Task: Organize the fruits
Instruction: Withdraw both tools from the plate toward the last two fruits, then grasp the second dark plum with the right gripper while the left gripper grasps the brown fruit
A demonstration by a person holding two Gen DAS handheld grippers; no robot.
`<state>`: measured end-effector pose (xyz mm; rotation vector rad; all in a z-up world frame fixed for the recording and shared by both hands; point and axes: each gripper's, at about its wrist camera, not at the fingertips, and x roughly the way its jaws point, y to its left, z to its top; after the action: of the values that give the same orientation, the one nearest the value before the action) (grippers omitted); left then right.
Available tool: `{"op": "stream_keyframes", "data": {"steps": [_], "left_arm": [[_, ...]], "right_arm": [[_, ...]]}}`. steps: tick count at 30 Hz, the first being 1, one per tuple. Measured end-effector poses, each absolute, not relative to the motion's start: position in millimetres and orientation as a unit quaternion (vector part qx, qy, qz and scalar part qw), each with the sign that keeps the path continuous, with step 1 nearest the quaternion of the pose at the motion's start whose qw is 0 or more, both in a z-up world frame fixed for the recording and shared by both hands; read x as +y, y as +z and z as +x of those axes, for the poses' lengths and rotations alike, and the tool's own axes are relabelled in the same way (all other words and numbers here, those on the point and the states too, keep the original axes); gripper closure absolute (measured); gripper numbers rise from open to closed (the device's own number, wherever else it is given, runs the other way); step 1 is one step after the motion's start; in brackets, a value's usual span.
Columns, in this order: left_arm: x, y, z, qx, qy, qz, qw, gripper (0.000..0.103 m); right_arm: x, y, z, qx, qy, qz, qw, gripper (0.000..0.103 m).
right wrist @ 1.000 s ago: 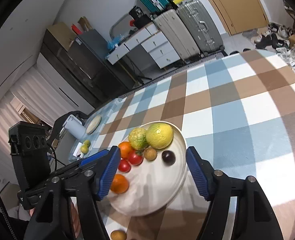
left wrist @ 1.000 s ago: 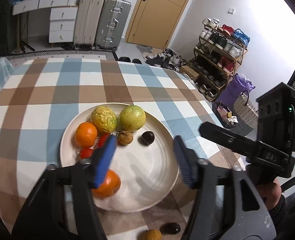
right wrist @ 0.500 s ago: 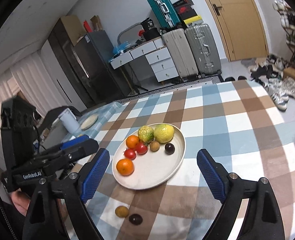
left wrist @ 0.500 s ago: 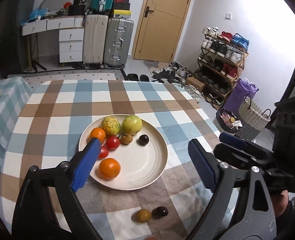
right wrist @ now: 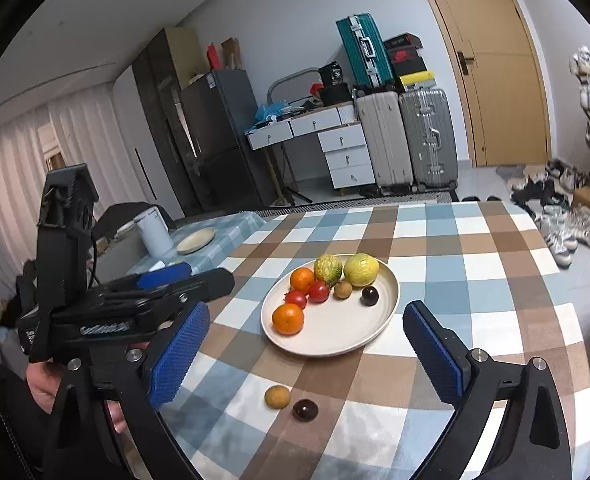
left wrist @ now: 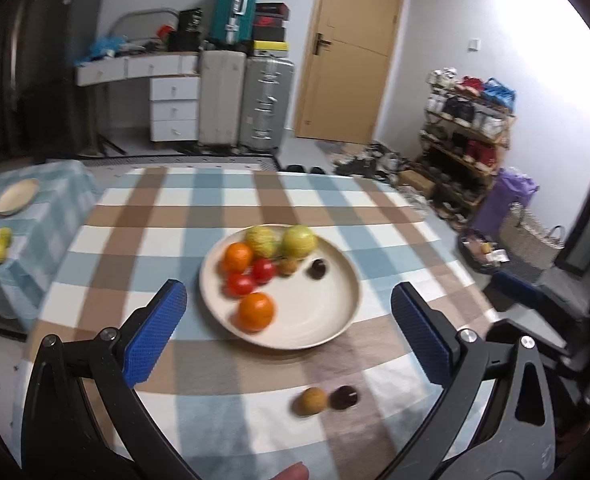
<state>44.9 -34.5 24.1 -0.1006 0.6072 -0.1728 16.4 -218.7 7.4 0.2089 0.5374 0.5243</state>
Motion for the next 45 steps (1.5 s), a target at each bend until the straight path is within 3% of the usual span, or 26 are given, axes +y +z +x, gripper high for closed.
{"op": "stream_keyframes", "data": {"steps": [25,39,43,45], "left_arm": [[5,-83,33,0.390,-0.054,-0.077,0.916,0.001],[14,-91,44,0.398,-0.060,-0.090,0.911,0.001],[14,-95,50,0.404,-0.067,-0.093,0.908,0.001],[14,-96,51,0.405,-0.069,-0.094,0.907,0.001]], "right_arm": [[-176,-94,26,0.394,0.254,0.073,0.881,0.001],[-163,-116,45,0.444,0.265,0.073,0.853,0.039],[-160,-116,46,0.446,0.271,0.075,0.849,0.056],[-158,-115,45,0.443,0.269,0.065,0.853,0.074]]}}
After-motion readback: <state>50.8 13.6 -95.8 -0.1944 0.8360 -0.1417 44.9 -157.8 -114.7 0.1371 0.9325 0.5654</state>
